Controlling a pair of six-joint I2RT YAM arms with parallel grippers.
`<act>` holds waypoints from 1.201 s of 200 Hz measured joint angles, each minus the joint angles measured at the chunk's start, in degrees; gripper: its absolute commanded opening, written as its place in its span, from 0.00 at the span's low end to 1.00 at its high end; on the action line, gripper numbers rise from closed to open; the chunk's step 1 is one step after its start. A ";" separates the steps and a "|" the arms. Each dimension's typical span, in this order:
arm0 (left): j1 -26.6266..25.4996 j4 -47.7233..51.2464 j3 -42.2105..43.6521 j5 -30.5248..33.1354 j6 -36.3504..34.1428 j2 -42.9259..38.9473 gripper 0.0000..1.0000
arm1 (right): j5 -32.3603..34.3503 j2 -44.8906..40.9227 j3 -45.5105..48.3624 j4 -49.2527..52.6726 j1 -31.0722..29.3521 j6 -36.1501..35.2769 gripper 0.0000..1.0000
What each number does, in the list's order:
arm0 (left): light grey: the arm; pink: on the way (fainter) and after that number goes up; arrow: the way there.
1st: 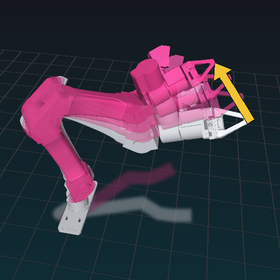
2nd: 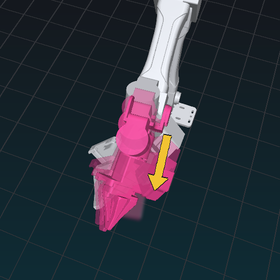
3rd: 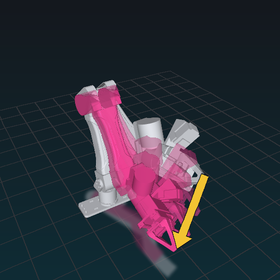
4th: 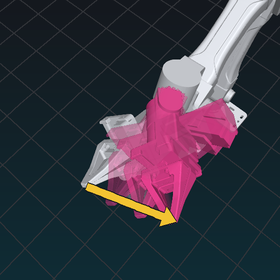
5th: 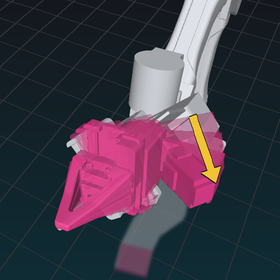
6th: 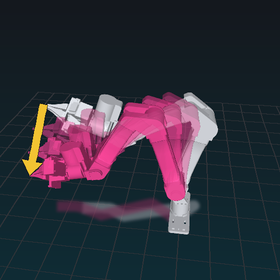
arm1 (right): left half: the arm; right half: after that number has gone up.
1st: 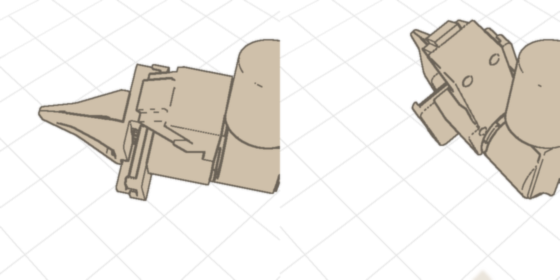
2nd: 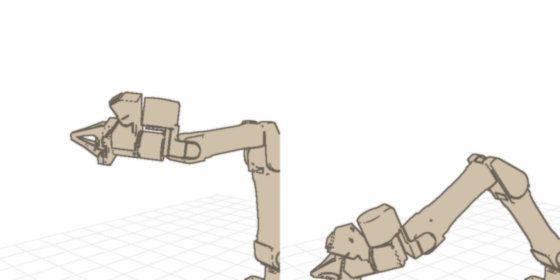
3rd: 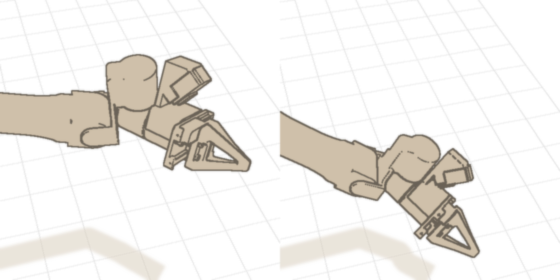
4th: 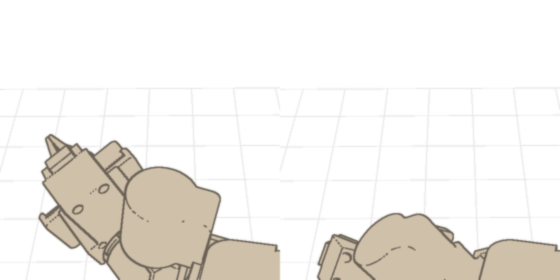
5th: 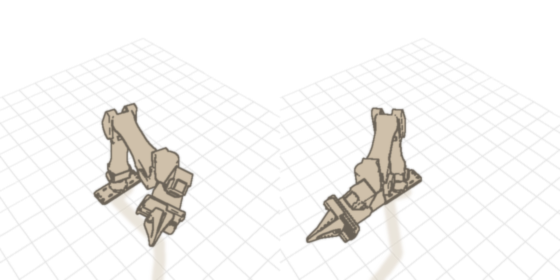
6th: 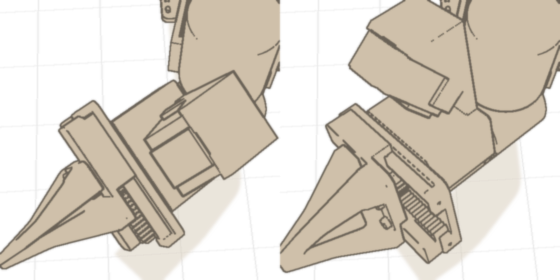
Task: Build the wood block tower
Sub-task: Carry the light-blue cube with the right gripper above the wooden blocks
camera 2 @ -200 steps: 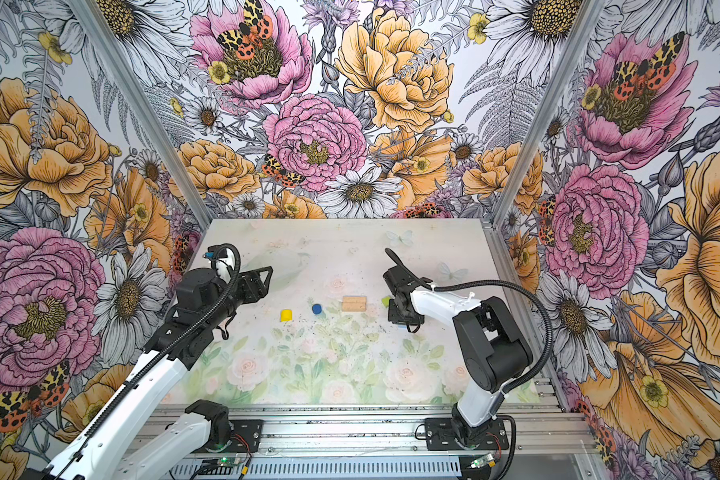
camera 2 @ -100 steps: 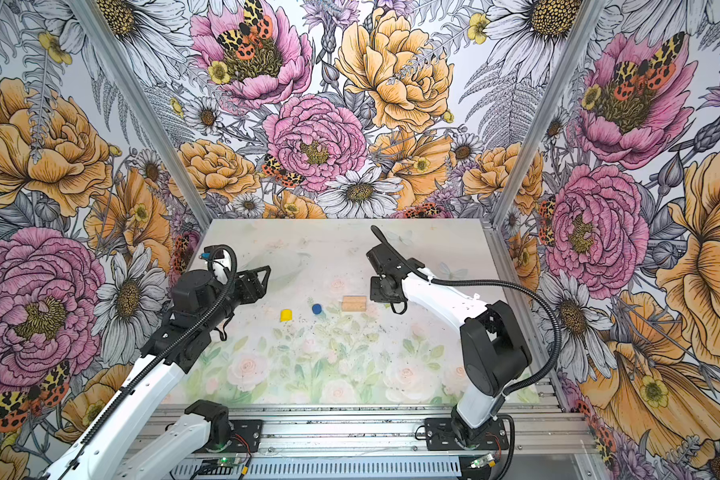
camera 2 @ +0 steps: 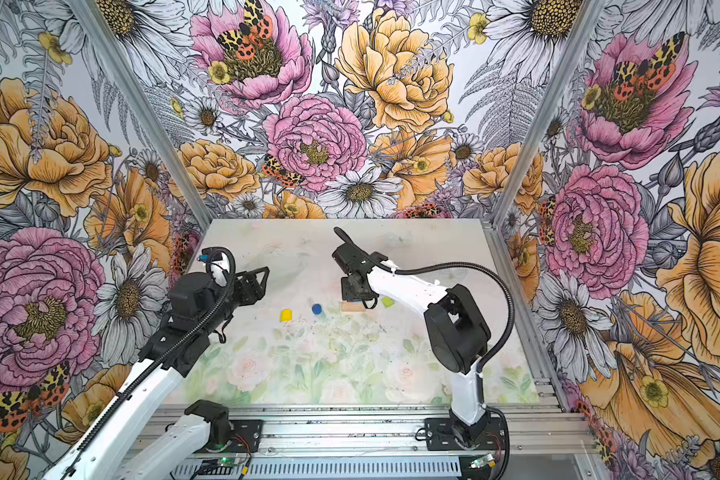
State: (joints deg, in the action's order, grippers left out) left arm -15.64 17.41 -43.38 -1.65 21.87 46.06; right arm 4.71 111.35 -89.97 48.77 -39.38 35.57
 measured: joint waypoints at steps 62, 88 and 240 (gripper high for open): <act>-0.37 -0.09 0.02 0.00 0.00 -0.72 0.73 | 0.22 3.63 -4.00 0.31 -1.70 1.05 0.00; -0.48 -0.09 0.15 0.00 0.00 -0.74 0.73 | 0.35 5.18 -4.48 0.31 -1.92 1.77 0.00; -0.74 -0.09 0.76 0.00 0.00 -1.07 0.73 | 2.16 9.44 -6.86 2.10 -1.97 5.62 0.00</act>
State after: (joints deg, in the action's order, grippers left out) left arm -16.38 17.32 -42.61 -1.65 21.87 44.99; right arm 6.87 120.79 -96.84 50.87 -41.34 41.19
